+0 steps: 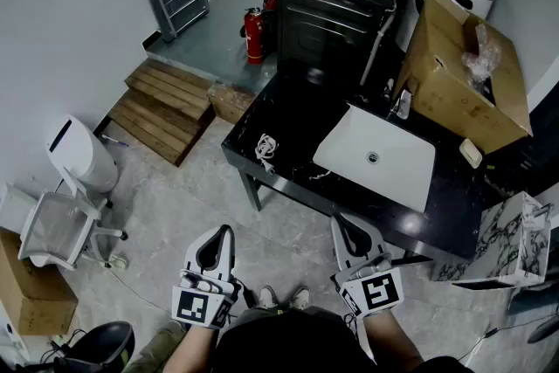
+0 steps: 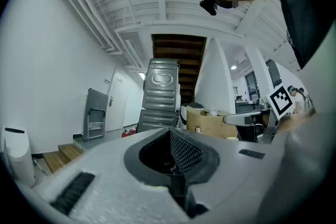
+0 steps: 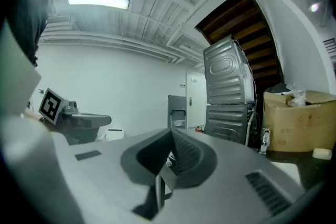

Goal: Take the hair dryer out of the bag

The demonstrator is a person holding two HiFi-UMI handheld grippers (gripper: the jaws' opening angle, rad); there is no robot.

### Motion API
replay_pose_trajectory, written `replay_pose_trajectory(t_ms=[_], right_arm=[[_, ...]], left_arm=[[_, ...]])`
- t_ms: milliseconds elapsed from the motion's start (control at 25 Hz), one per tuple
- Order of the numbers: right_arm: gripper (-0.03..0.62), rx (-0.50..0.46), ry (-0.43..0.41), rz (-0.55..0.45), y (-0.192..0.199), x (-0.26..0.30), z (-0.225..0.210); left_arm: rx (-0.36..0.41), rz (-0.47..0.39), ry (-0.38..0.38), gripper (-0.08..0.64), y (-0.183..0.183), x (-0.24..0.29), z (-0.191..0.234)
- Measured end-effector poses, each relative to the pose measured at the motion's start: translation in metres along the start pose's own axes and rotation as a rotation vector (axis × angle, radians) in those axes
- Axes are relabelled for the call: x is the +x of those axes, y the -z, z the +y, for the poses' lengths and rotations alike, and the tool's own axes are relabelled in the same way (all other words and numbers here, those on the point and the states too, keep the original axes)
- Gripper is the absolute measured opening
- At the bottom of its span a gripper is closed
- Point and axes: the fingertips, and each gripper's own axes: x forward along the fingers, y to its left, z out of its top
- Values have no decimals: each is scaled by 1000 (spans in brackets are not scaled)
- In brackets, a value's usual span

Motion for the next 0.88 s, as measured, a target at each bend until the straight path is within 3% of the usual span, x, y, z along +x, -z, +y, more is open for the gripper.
replay_pose_trajectory(t_ms=[280,480,760,880], right_arm=[[12,-2,-4,3,1,5,7],[12,65,-33,-12,-2,3,14],[12,17,17,31,7,-5,31],[12,6,43,46,12,-5,35]], left_arm=[[-31,46,-2,21,15,-7,5],[-45,63,11,21,21,-11,6],[-68,18,49,21,21,-18,18],[-92,57,56,21,38,-20,25]])
